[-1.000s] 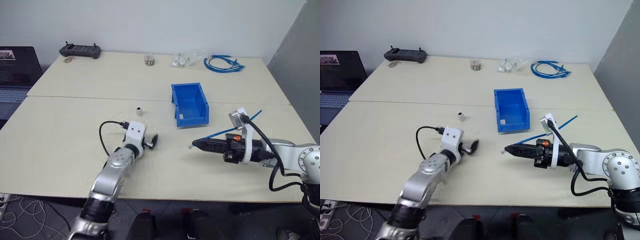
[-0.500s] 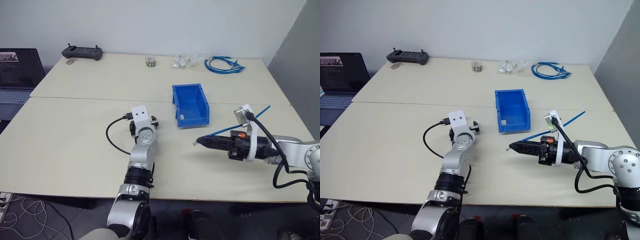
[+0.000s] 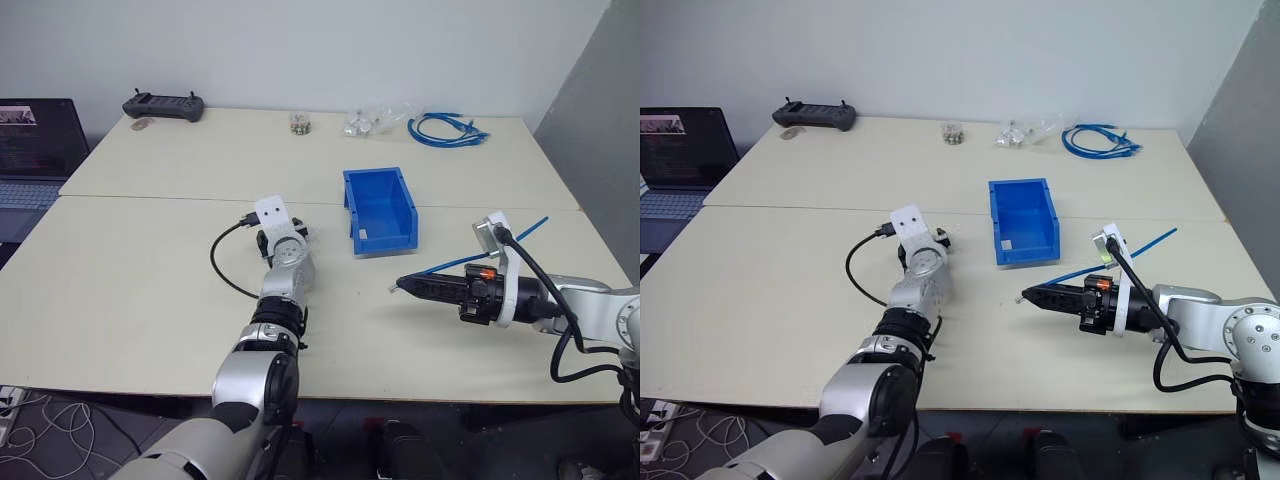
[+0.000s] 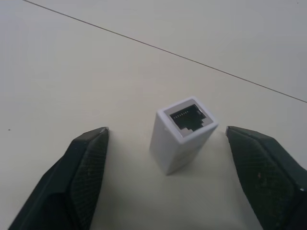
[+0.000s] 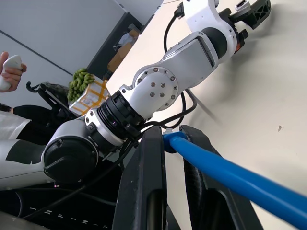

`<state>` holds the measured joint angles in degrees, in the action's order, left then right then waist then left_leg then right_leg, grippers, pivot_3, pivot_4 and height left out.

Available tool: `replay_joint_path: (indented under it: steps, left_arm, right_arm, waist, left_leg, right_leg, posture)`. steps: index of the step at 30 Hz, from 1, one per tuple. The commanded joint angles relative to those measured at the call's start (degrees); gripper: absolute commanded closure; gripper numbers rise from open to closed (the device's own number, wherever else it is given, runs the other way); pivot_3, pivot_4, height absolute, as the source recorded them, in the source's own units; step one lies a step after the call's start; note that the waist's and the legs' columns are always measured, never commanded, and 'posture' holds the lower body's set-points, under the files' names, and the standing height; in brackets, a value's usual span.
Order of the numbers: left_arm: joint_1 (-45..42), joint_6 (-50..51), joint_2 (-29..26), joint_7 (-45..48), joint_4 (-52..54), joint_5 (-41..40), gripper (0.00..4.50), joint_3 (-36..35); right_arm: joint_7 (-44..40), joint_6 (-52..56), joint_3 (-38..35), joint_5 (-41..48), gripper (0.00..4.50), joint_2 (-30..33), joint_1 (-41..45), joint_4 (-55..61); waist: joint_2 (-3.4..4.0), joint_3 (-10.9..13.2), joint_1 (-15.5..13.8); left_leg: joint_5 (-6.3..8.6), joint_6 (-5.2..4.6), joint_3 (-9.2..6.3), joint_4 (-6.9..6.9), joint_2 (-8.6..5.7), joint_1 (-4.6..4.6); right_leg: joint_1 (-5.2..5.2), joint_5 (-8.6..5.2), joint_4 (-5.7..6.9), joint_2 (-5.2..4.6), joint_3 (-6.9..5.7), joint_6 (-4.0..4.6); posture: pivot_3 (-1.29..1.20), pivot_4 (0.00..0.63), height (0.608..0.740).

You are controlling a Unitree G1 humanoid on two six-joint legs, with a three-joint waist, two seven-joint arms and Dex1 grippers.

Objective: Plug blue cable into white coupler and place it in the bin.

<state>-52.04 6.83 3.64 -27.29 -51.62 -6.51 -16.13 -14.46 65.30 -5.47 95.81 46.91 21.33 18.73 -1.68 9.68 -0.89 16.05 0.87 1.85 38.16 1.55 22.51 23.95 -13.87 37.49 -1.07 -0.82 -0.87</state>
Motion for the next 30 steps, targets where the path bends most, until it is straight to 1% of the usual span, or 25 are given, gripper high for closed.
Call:
replay_joint_path:
  steps: [1,4,5,10,11,15,17,19,21,23,25,26,28,30]
  left_arm:
    - [0.5,0.7,0.8,0.7,-3.1,-1.7,1.63,-1.0]
    - [0.6,0.8,1.1,1.0,-2.8,-1.5,2.2,-0.7]
    - [0.6,0.9,1.2,1.1,-2.7,-1.3,2.46,-0.5]
    - [1.0,1.9,1.1,1.1,-1.2,-0.8,3.32,0.2]
    - [1.1,2.2,1.0,1.1,-0.8,-0.7,3.56,0.3]
    - [2.5,4.1,-0.3,1.8,2.5,-0.1,3.57,1.0]
    - [4.5,5.9,-2.0,4.5,6.9,0.8,3.57,2.7]
    - [7.4,9.5,-4.5,10.9,13.4,0.8,3.57,5.3]
    - [11.5,14.5,-8.6,20.8,22.0,-0.6,3.57,8.4]
    - [16.6,20.1,-14.8,35.6,31.4,-4.7,3.57,11.9]
    - [22.4,22.5,-22.3,51.6,40.3,-9.9,3.57,14.6]
    - [24.4,23.2,-25.3,57.3,43.2,-11.8,3.57,15.6]
    - [29.0,19.4,-32.8,71.4,48.2,-13.0,3.57,19.4]
    - [32.0,14.7,-37.5,83.0,50.8,-13.9,3.57,22.9]
  right_arm:
    - [0.5,-1.2,-1.6,1.9,4.28,0.1,0.1,1.6]
    - [0.7,-1.2,-1.4,1.9,4.28,-0.1,0.2,1.5]
    - [0.6,-1.2,-1.5,1.8,4.28,-0.1,0.2,1.4]
    - [0.5,-1.3,-1.1,1.3,4.28,-0.6,0.6,0.9]
    - [0.4,-1.3,-1.0,1.2,4.28,-0.8,0.7,0.8]
    - [0.3,-1.5,-0.6,0.3,4.28,-1.9,1.1,0.4]
    - [0.2,-1.5,-0.6,-0.1,4.28,-2.3,1.2,0.5]
    - [0.0,-1.4,-0.5,-0.7,4.28,-2.6,1.4,0.6]
    - [-1.0,-1.2,-0.4,-2.1,4.28,-2.4,1.8,1.1]
    - [-2.3,-0.9,0.0,-3.5,4.28,-2.3,3.0,1.5]
    - [-3.8,-0.8,0.8,-5.5,4.28,-2.3,4.5,1.8]
    - [-4.7,-0.7,1.2,-6.5,4.28,-2.3,5.1,1.7]
    - [-7.0,-0.5,2.6,-9.5,4.28,-2.3,6.9,2.1]
    - [-9.3,-0.4,4.1,-12.3,4.28,-2.5,9.0,2.3]
  waist:
    - [0.0,0.0,-0.1]
    - [0.0,0.0,-0.3]
    - [0.0,0.0,-0.4]
    - [0.0,0.0,-0.6]
    - [0.0,0.0,-0.6]
    - [0.0,0.0,-0.5]
    - [0.0,0.0,-0.4]
    - [0.0,0.0,-0.3]
    - [0.0,0.0,0.0]
    - [0.01,0.0,0.7]
    - [0.04,0.0,1.4]
    - [0.03,0.0,1.5]
    - [0.04,0.1,1.6]
    - [0.04,0.1,1.4]
  left_leg:
    - [0.0,0.0,0.0,0.0,-0.01,0.0]
    - [0.0,0.0,0.0,0.0,-0.03,0.02]
    - [0.0,0.0,-0.01,0.0,-0.04,0.03]
    - [0.0,0.0,-0.05,0.0,-0.08,0.09]
    - [0.0,0.0,-0.06,0.0,-0.08,0.11]
    - [0.0,0.0,-0.06,0.0,-0.07,0.14]
    - [0.0,0.0,-0.05,0.0,-0.06,0.14]
    - [0.0,0.0,-0.03,-0.02,-0.04,0.14]
    - [-0.01,0.02,-0.02,-0.02,0.0,0.16]
    - [-0.02,0.04,0.01,-0.03,0.05,0.16]
    - [-0.05,0.08,0.04,-0.04,0.1,0.17]
    - [-0.1,0.18,0.08,-0.07,0.15,0.15]
    - [-0.09,0.16,0.07,-0.05,0.14,0.13]
    - [-0.06,0.1,0.04,-0.04,0.12,0.14]
  right_leg:
    - [0.0,0.0,0.0,0.0,0.0,0.0]
    - [0.0,0.0,-0.02,-0.02,0.0,0.0]
    - [0.0,0.0,-0.04,-0.04,-0.01,-0.01]
    - [0.0,0.03,-0.11,-0.08,-0.05,-0.04]
    - [0.0,0.03,-0.13,-0.08,-0.06,-0.04]
    - [0.0,0.04,-0.18,-0.08,-0.07,-0.06]
    - [0.0,0.04,-0.19,-0.08,-0.06,-0.06]
    - [0.02,0.05,-0.2,-0.07,-0.05,-0.05]
    - [0.06,0.05,-0.18,-0.05,-0.03,-0.04]
    - [0.12,0.18,-0.15,-0.01,0.02,0.18]
    - [0.17,0.19,-0.12,0.0,0.02,0.22]
    - [0.19,0.2,-0.12,0.0,0.1,0.23]
    - [0.22,0.18,-0.06,0.0,0.06,0.26]
    - [0.24,0.15,-0.01,-0.01,0.04,0.34]
  posture:
    - [0.0,0.15,0.74]
    - [0.0,0.15,0.74]
    - [0.0,0.15,0.74]
    - [0.0,0.15,0.74]
    - [0.0,0.15,0.74]
    - [0.0,0.15,0.74]
    - [0.0,0.15,0.74]
    - [0.0,0.15,0.74]
    - [0.0,0.15,0.74]
    - [0.0,0.15,0.74]
    - [0.0,0.15,0.74]
    - [0.0,0.15,0.74]
    - [0.0,0.15,0.74]
    - [0.0,0.15,0.74]
